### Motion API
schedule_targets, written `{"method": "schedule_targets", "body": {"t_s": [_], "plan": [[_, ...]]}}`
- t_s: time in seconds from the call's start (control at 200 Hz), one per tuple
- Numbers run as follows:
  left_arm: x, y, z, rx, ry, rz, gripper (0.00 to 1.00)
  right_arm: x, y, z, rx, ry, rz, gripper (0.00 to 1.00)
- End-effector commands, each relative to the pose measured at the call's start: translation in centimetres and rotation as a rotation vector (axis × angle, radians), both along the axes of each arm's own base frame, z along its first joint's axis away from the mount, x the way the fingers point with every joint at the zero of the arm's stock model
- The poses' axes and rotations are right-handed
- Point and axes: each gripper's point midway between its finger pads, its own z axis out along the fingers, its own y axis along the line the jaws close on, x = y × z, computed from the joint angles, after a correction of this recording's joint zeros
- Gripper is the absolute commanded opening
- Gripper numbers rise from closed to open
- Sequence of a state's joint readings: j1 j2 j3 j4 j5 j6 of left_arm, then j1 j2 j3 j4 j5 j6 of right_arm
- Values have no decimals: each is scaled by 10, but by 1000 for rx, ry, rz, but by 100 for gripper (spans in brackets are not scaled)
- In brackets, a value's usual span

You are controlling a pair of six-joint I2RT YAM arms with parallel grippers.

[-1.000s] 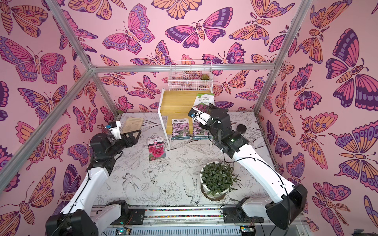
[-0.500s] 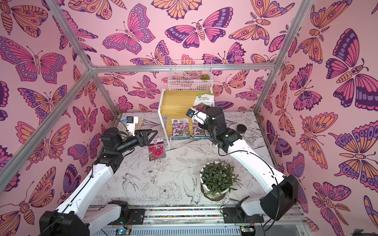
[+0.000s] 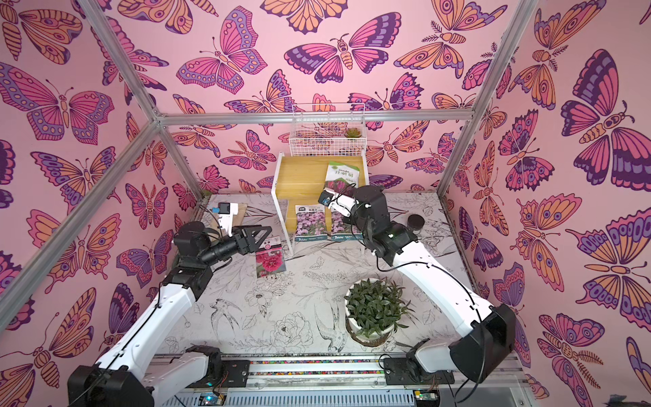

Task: Take the seed bag off the shelf
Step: Pick up the seed packet from the shelf.

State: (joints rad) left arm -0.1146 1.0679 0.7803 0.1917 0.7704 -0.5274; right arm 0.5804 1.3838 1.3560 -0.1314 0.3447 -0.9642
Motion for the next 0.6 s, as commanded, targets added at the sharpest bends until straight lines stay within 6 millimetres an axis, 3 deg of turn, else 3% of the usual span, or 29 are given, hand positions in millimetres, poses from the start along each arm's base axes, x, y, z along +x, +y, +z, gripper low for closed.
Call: {"method": "schedule_targets", "body": {"t_s": [0.0, 0.255, 0.365, 0.496, 0.596], "plan": [[-4, -1, -4, 2, 5, -7, 83, 7, -8, 25, 84, -72, -45, 8], [0, -1, -11, 4, 24, 0, 83, -10, -7, 35, 128, -72, -11, 4], [2, 0, -12, 4, 31, 6, 83, -28, 5, 40, 128, -75, 26, 4], [5, 4, -8, 20, 20, 32, 84, -80, 38, 40, 105, -58, 112, 3], [13, 21, -14, 62, 59, 124, 84, -130, 64, 21, 104, -27, 185, 2]]}}
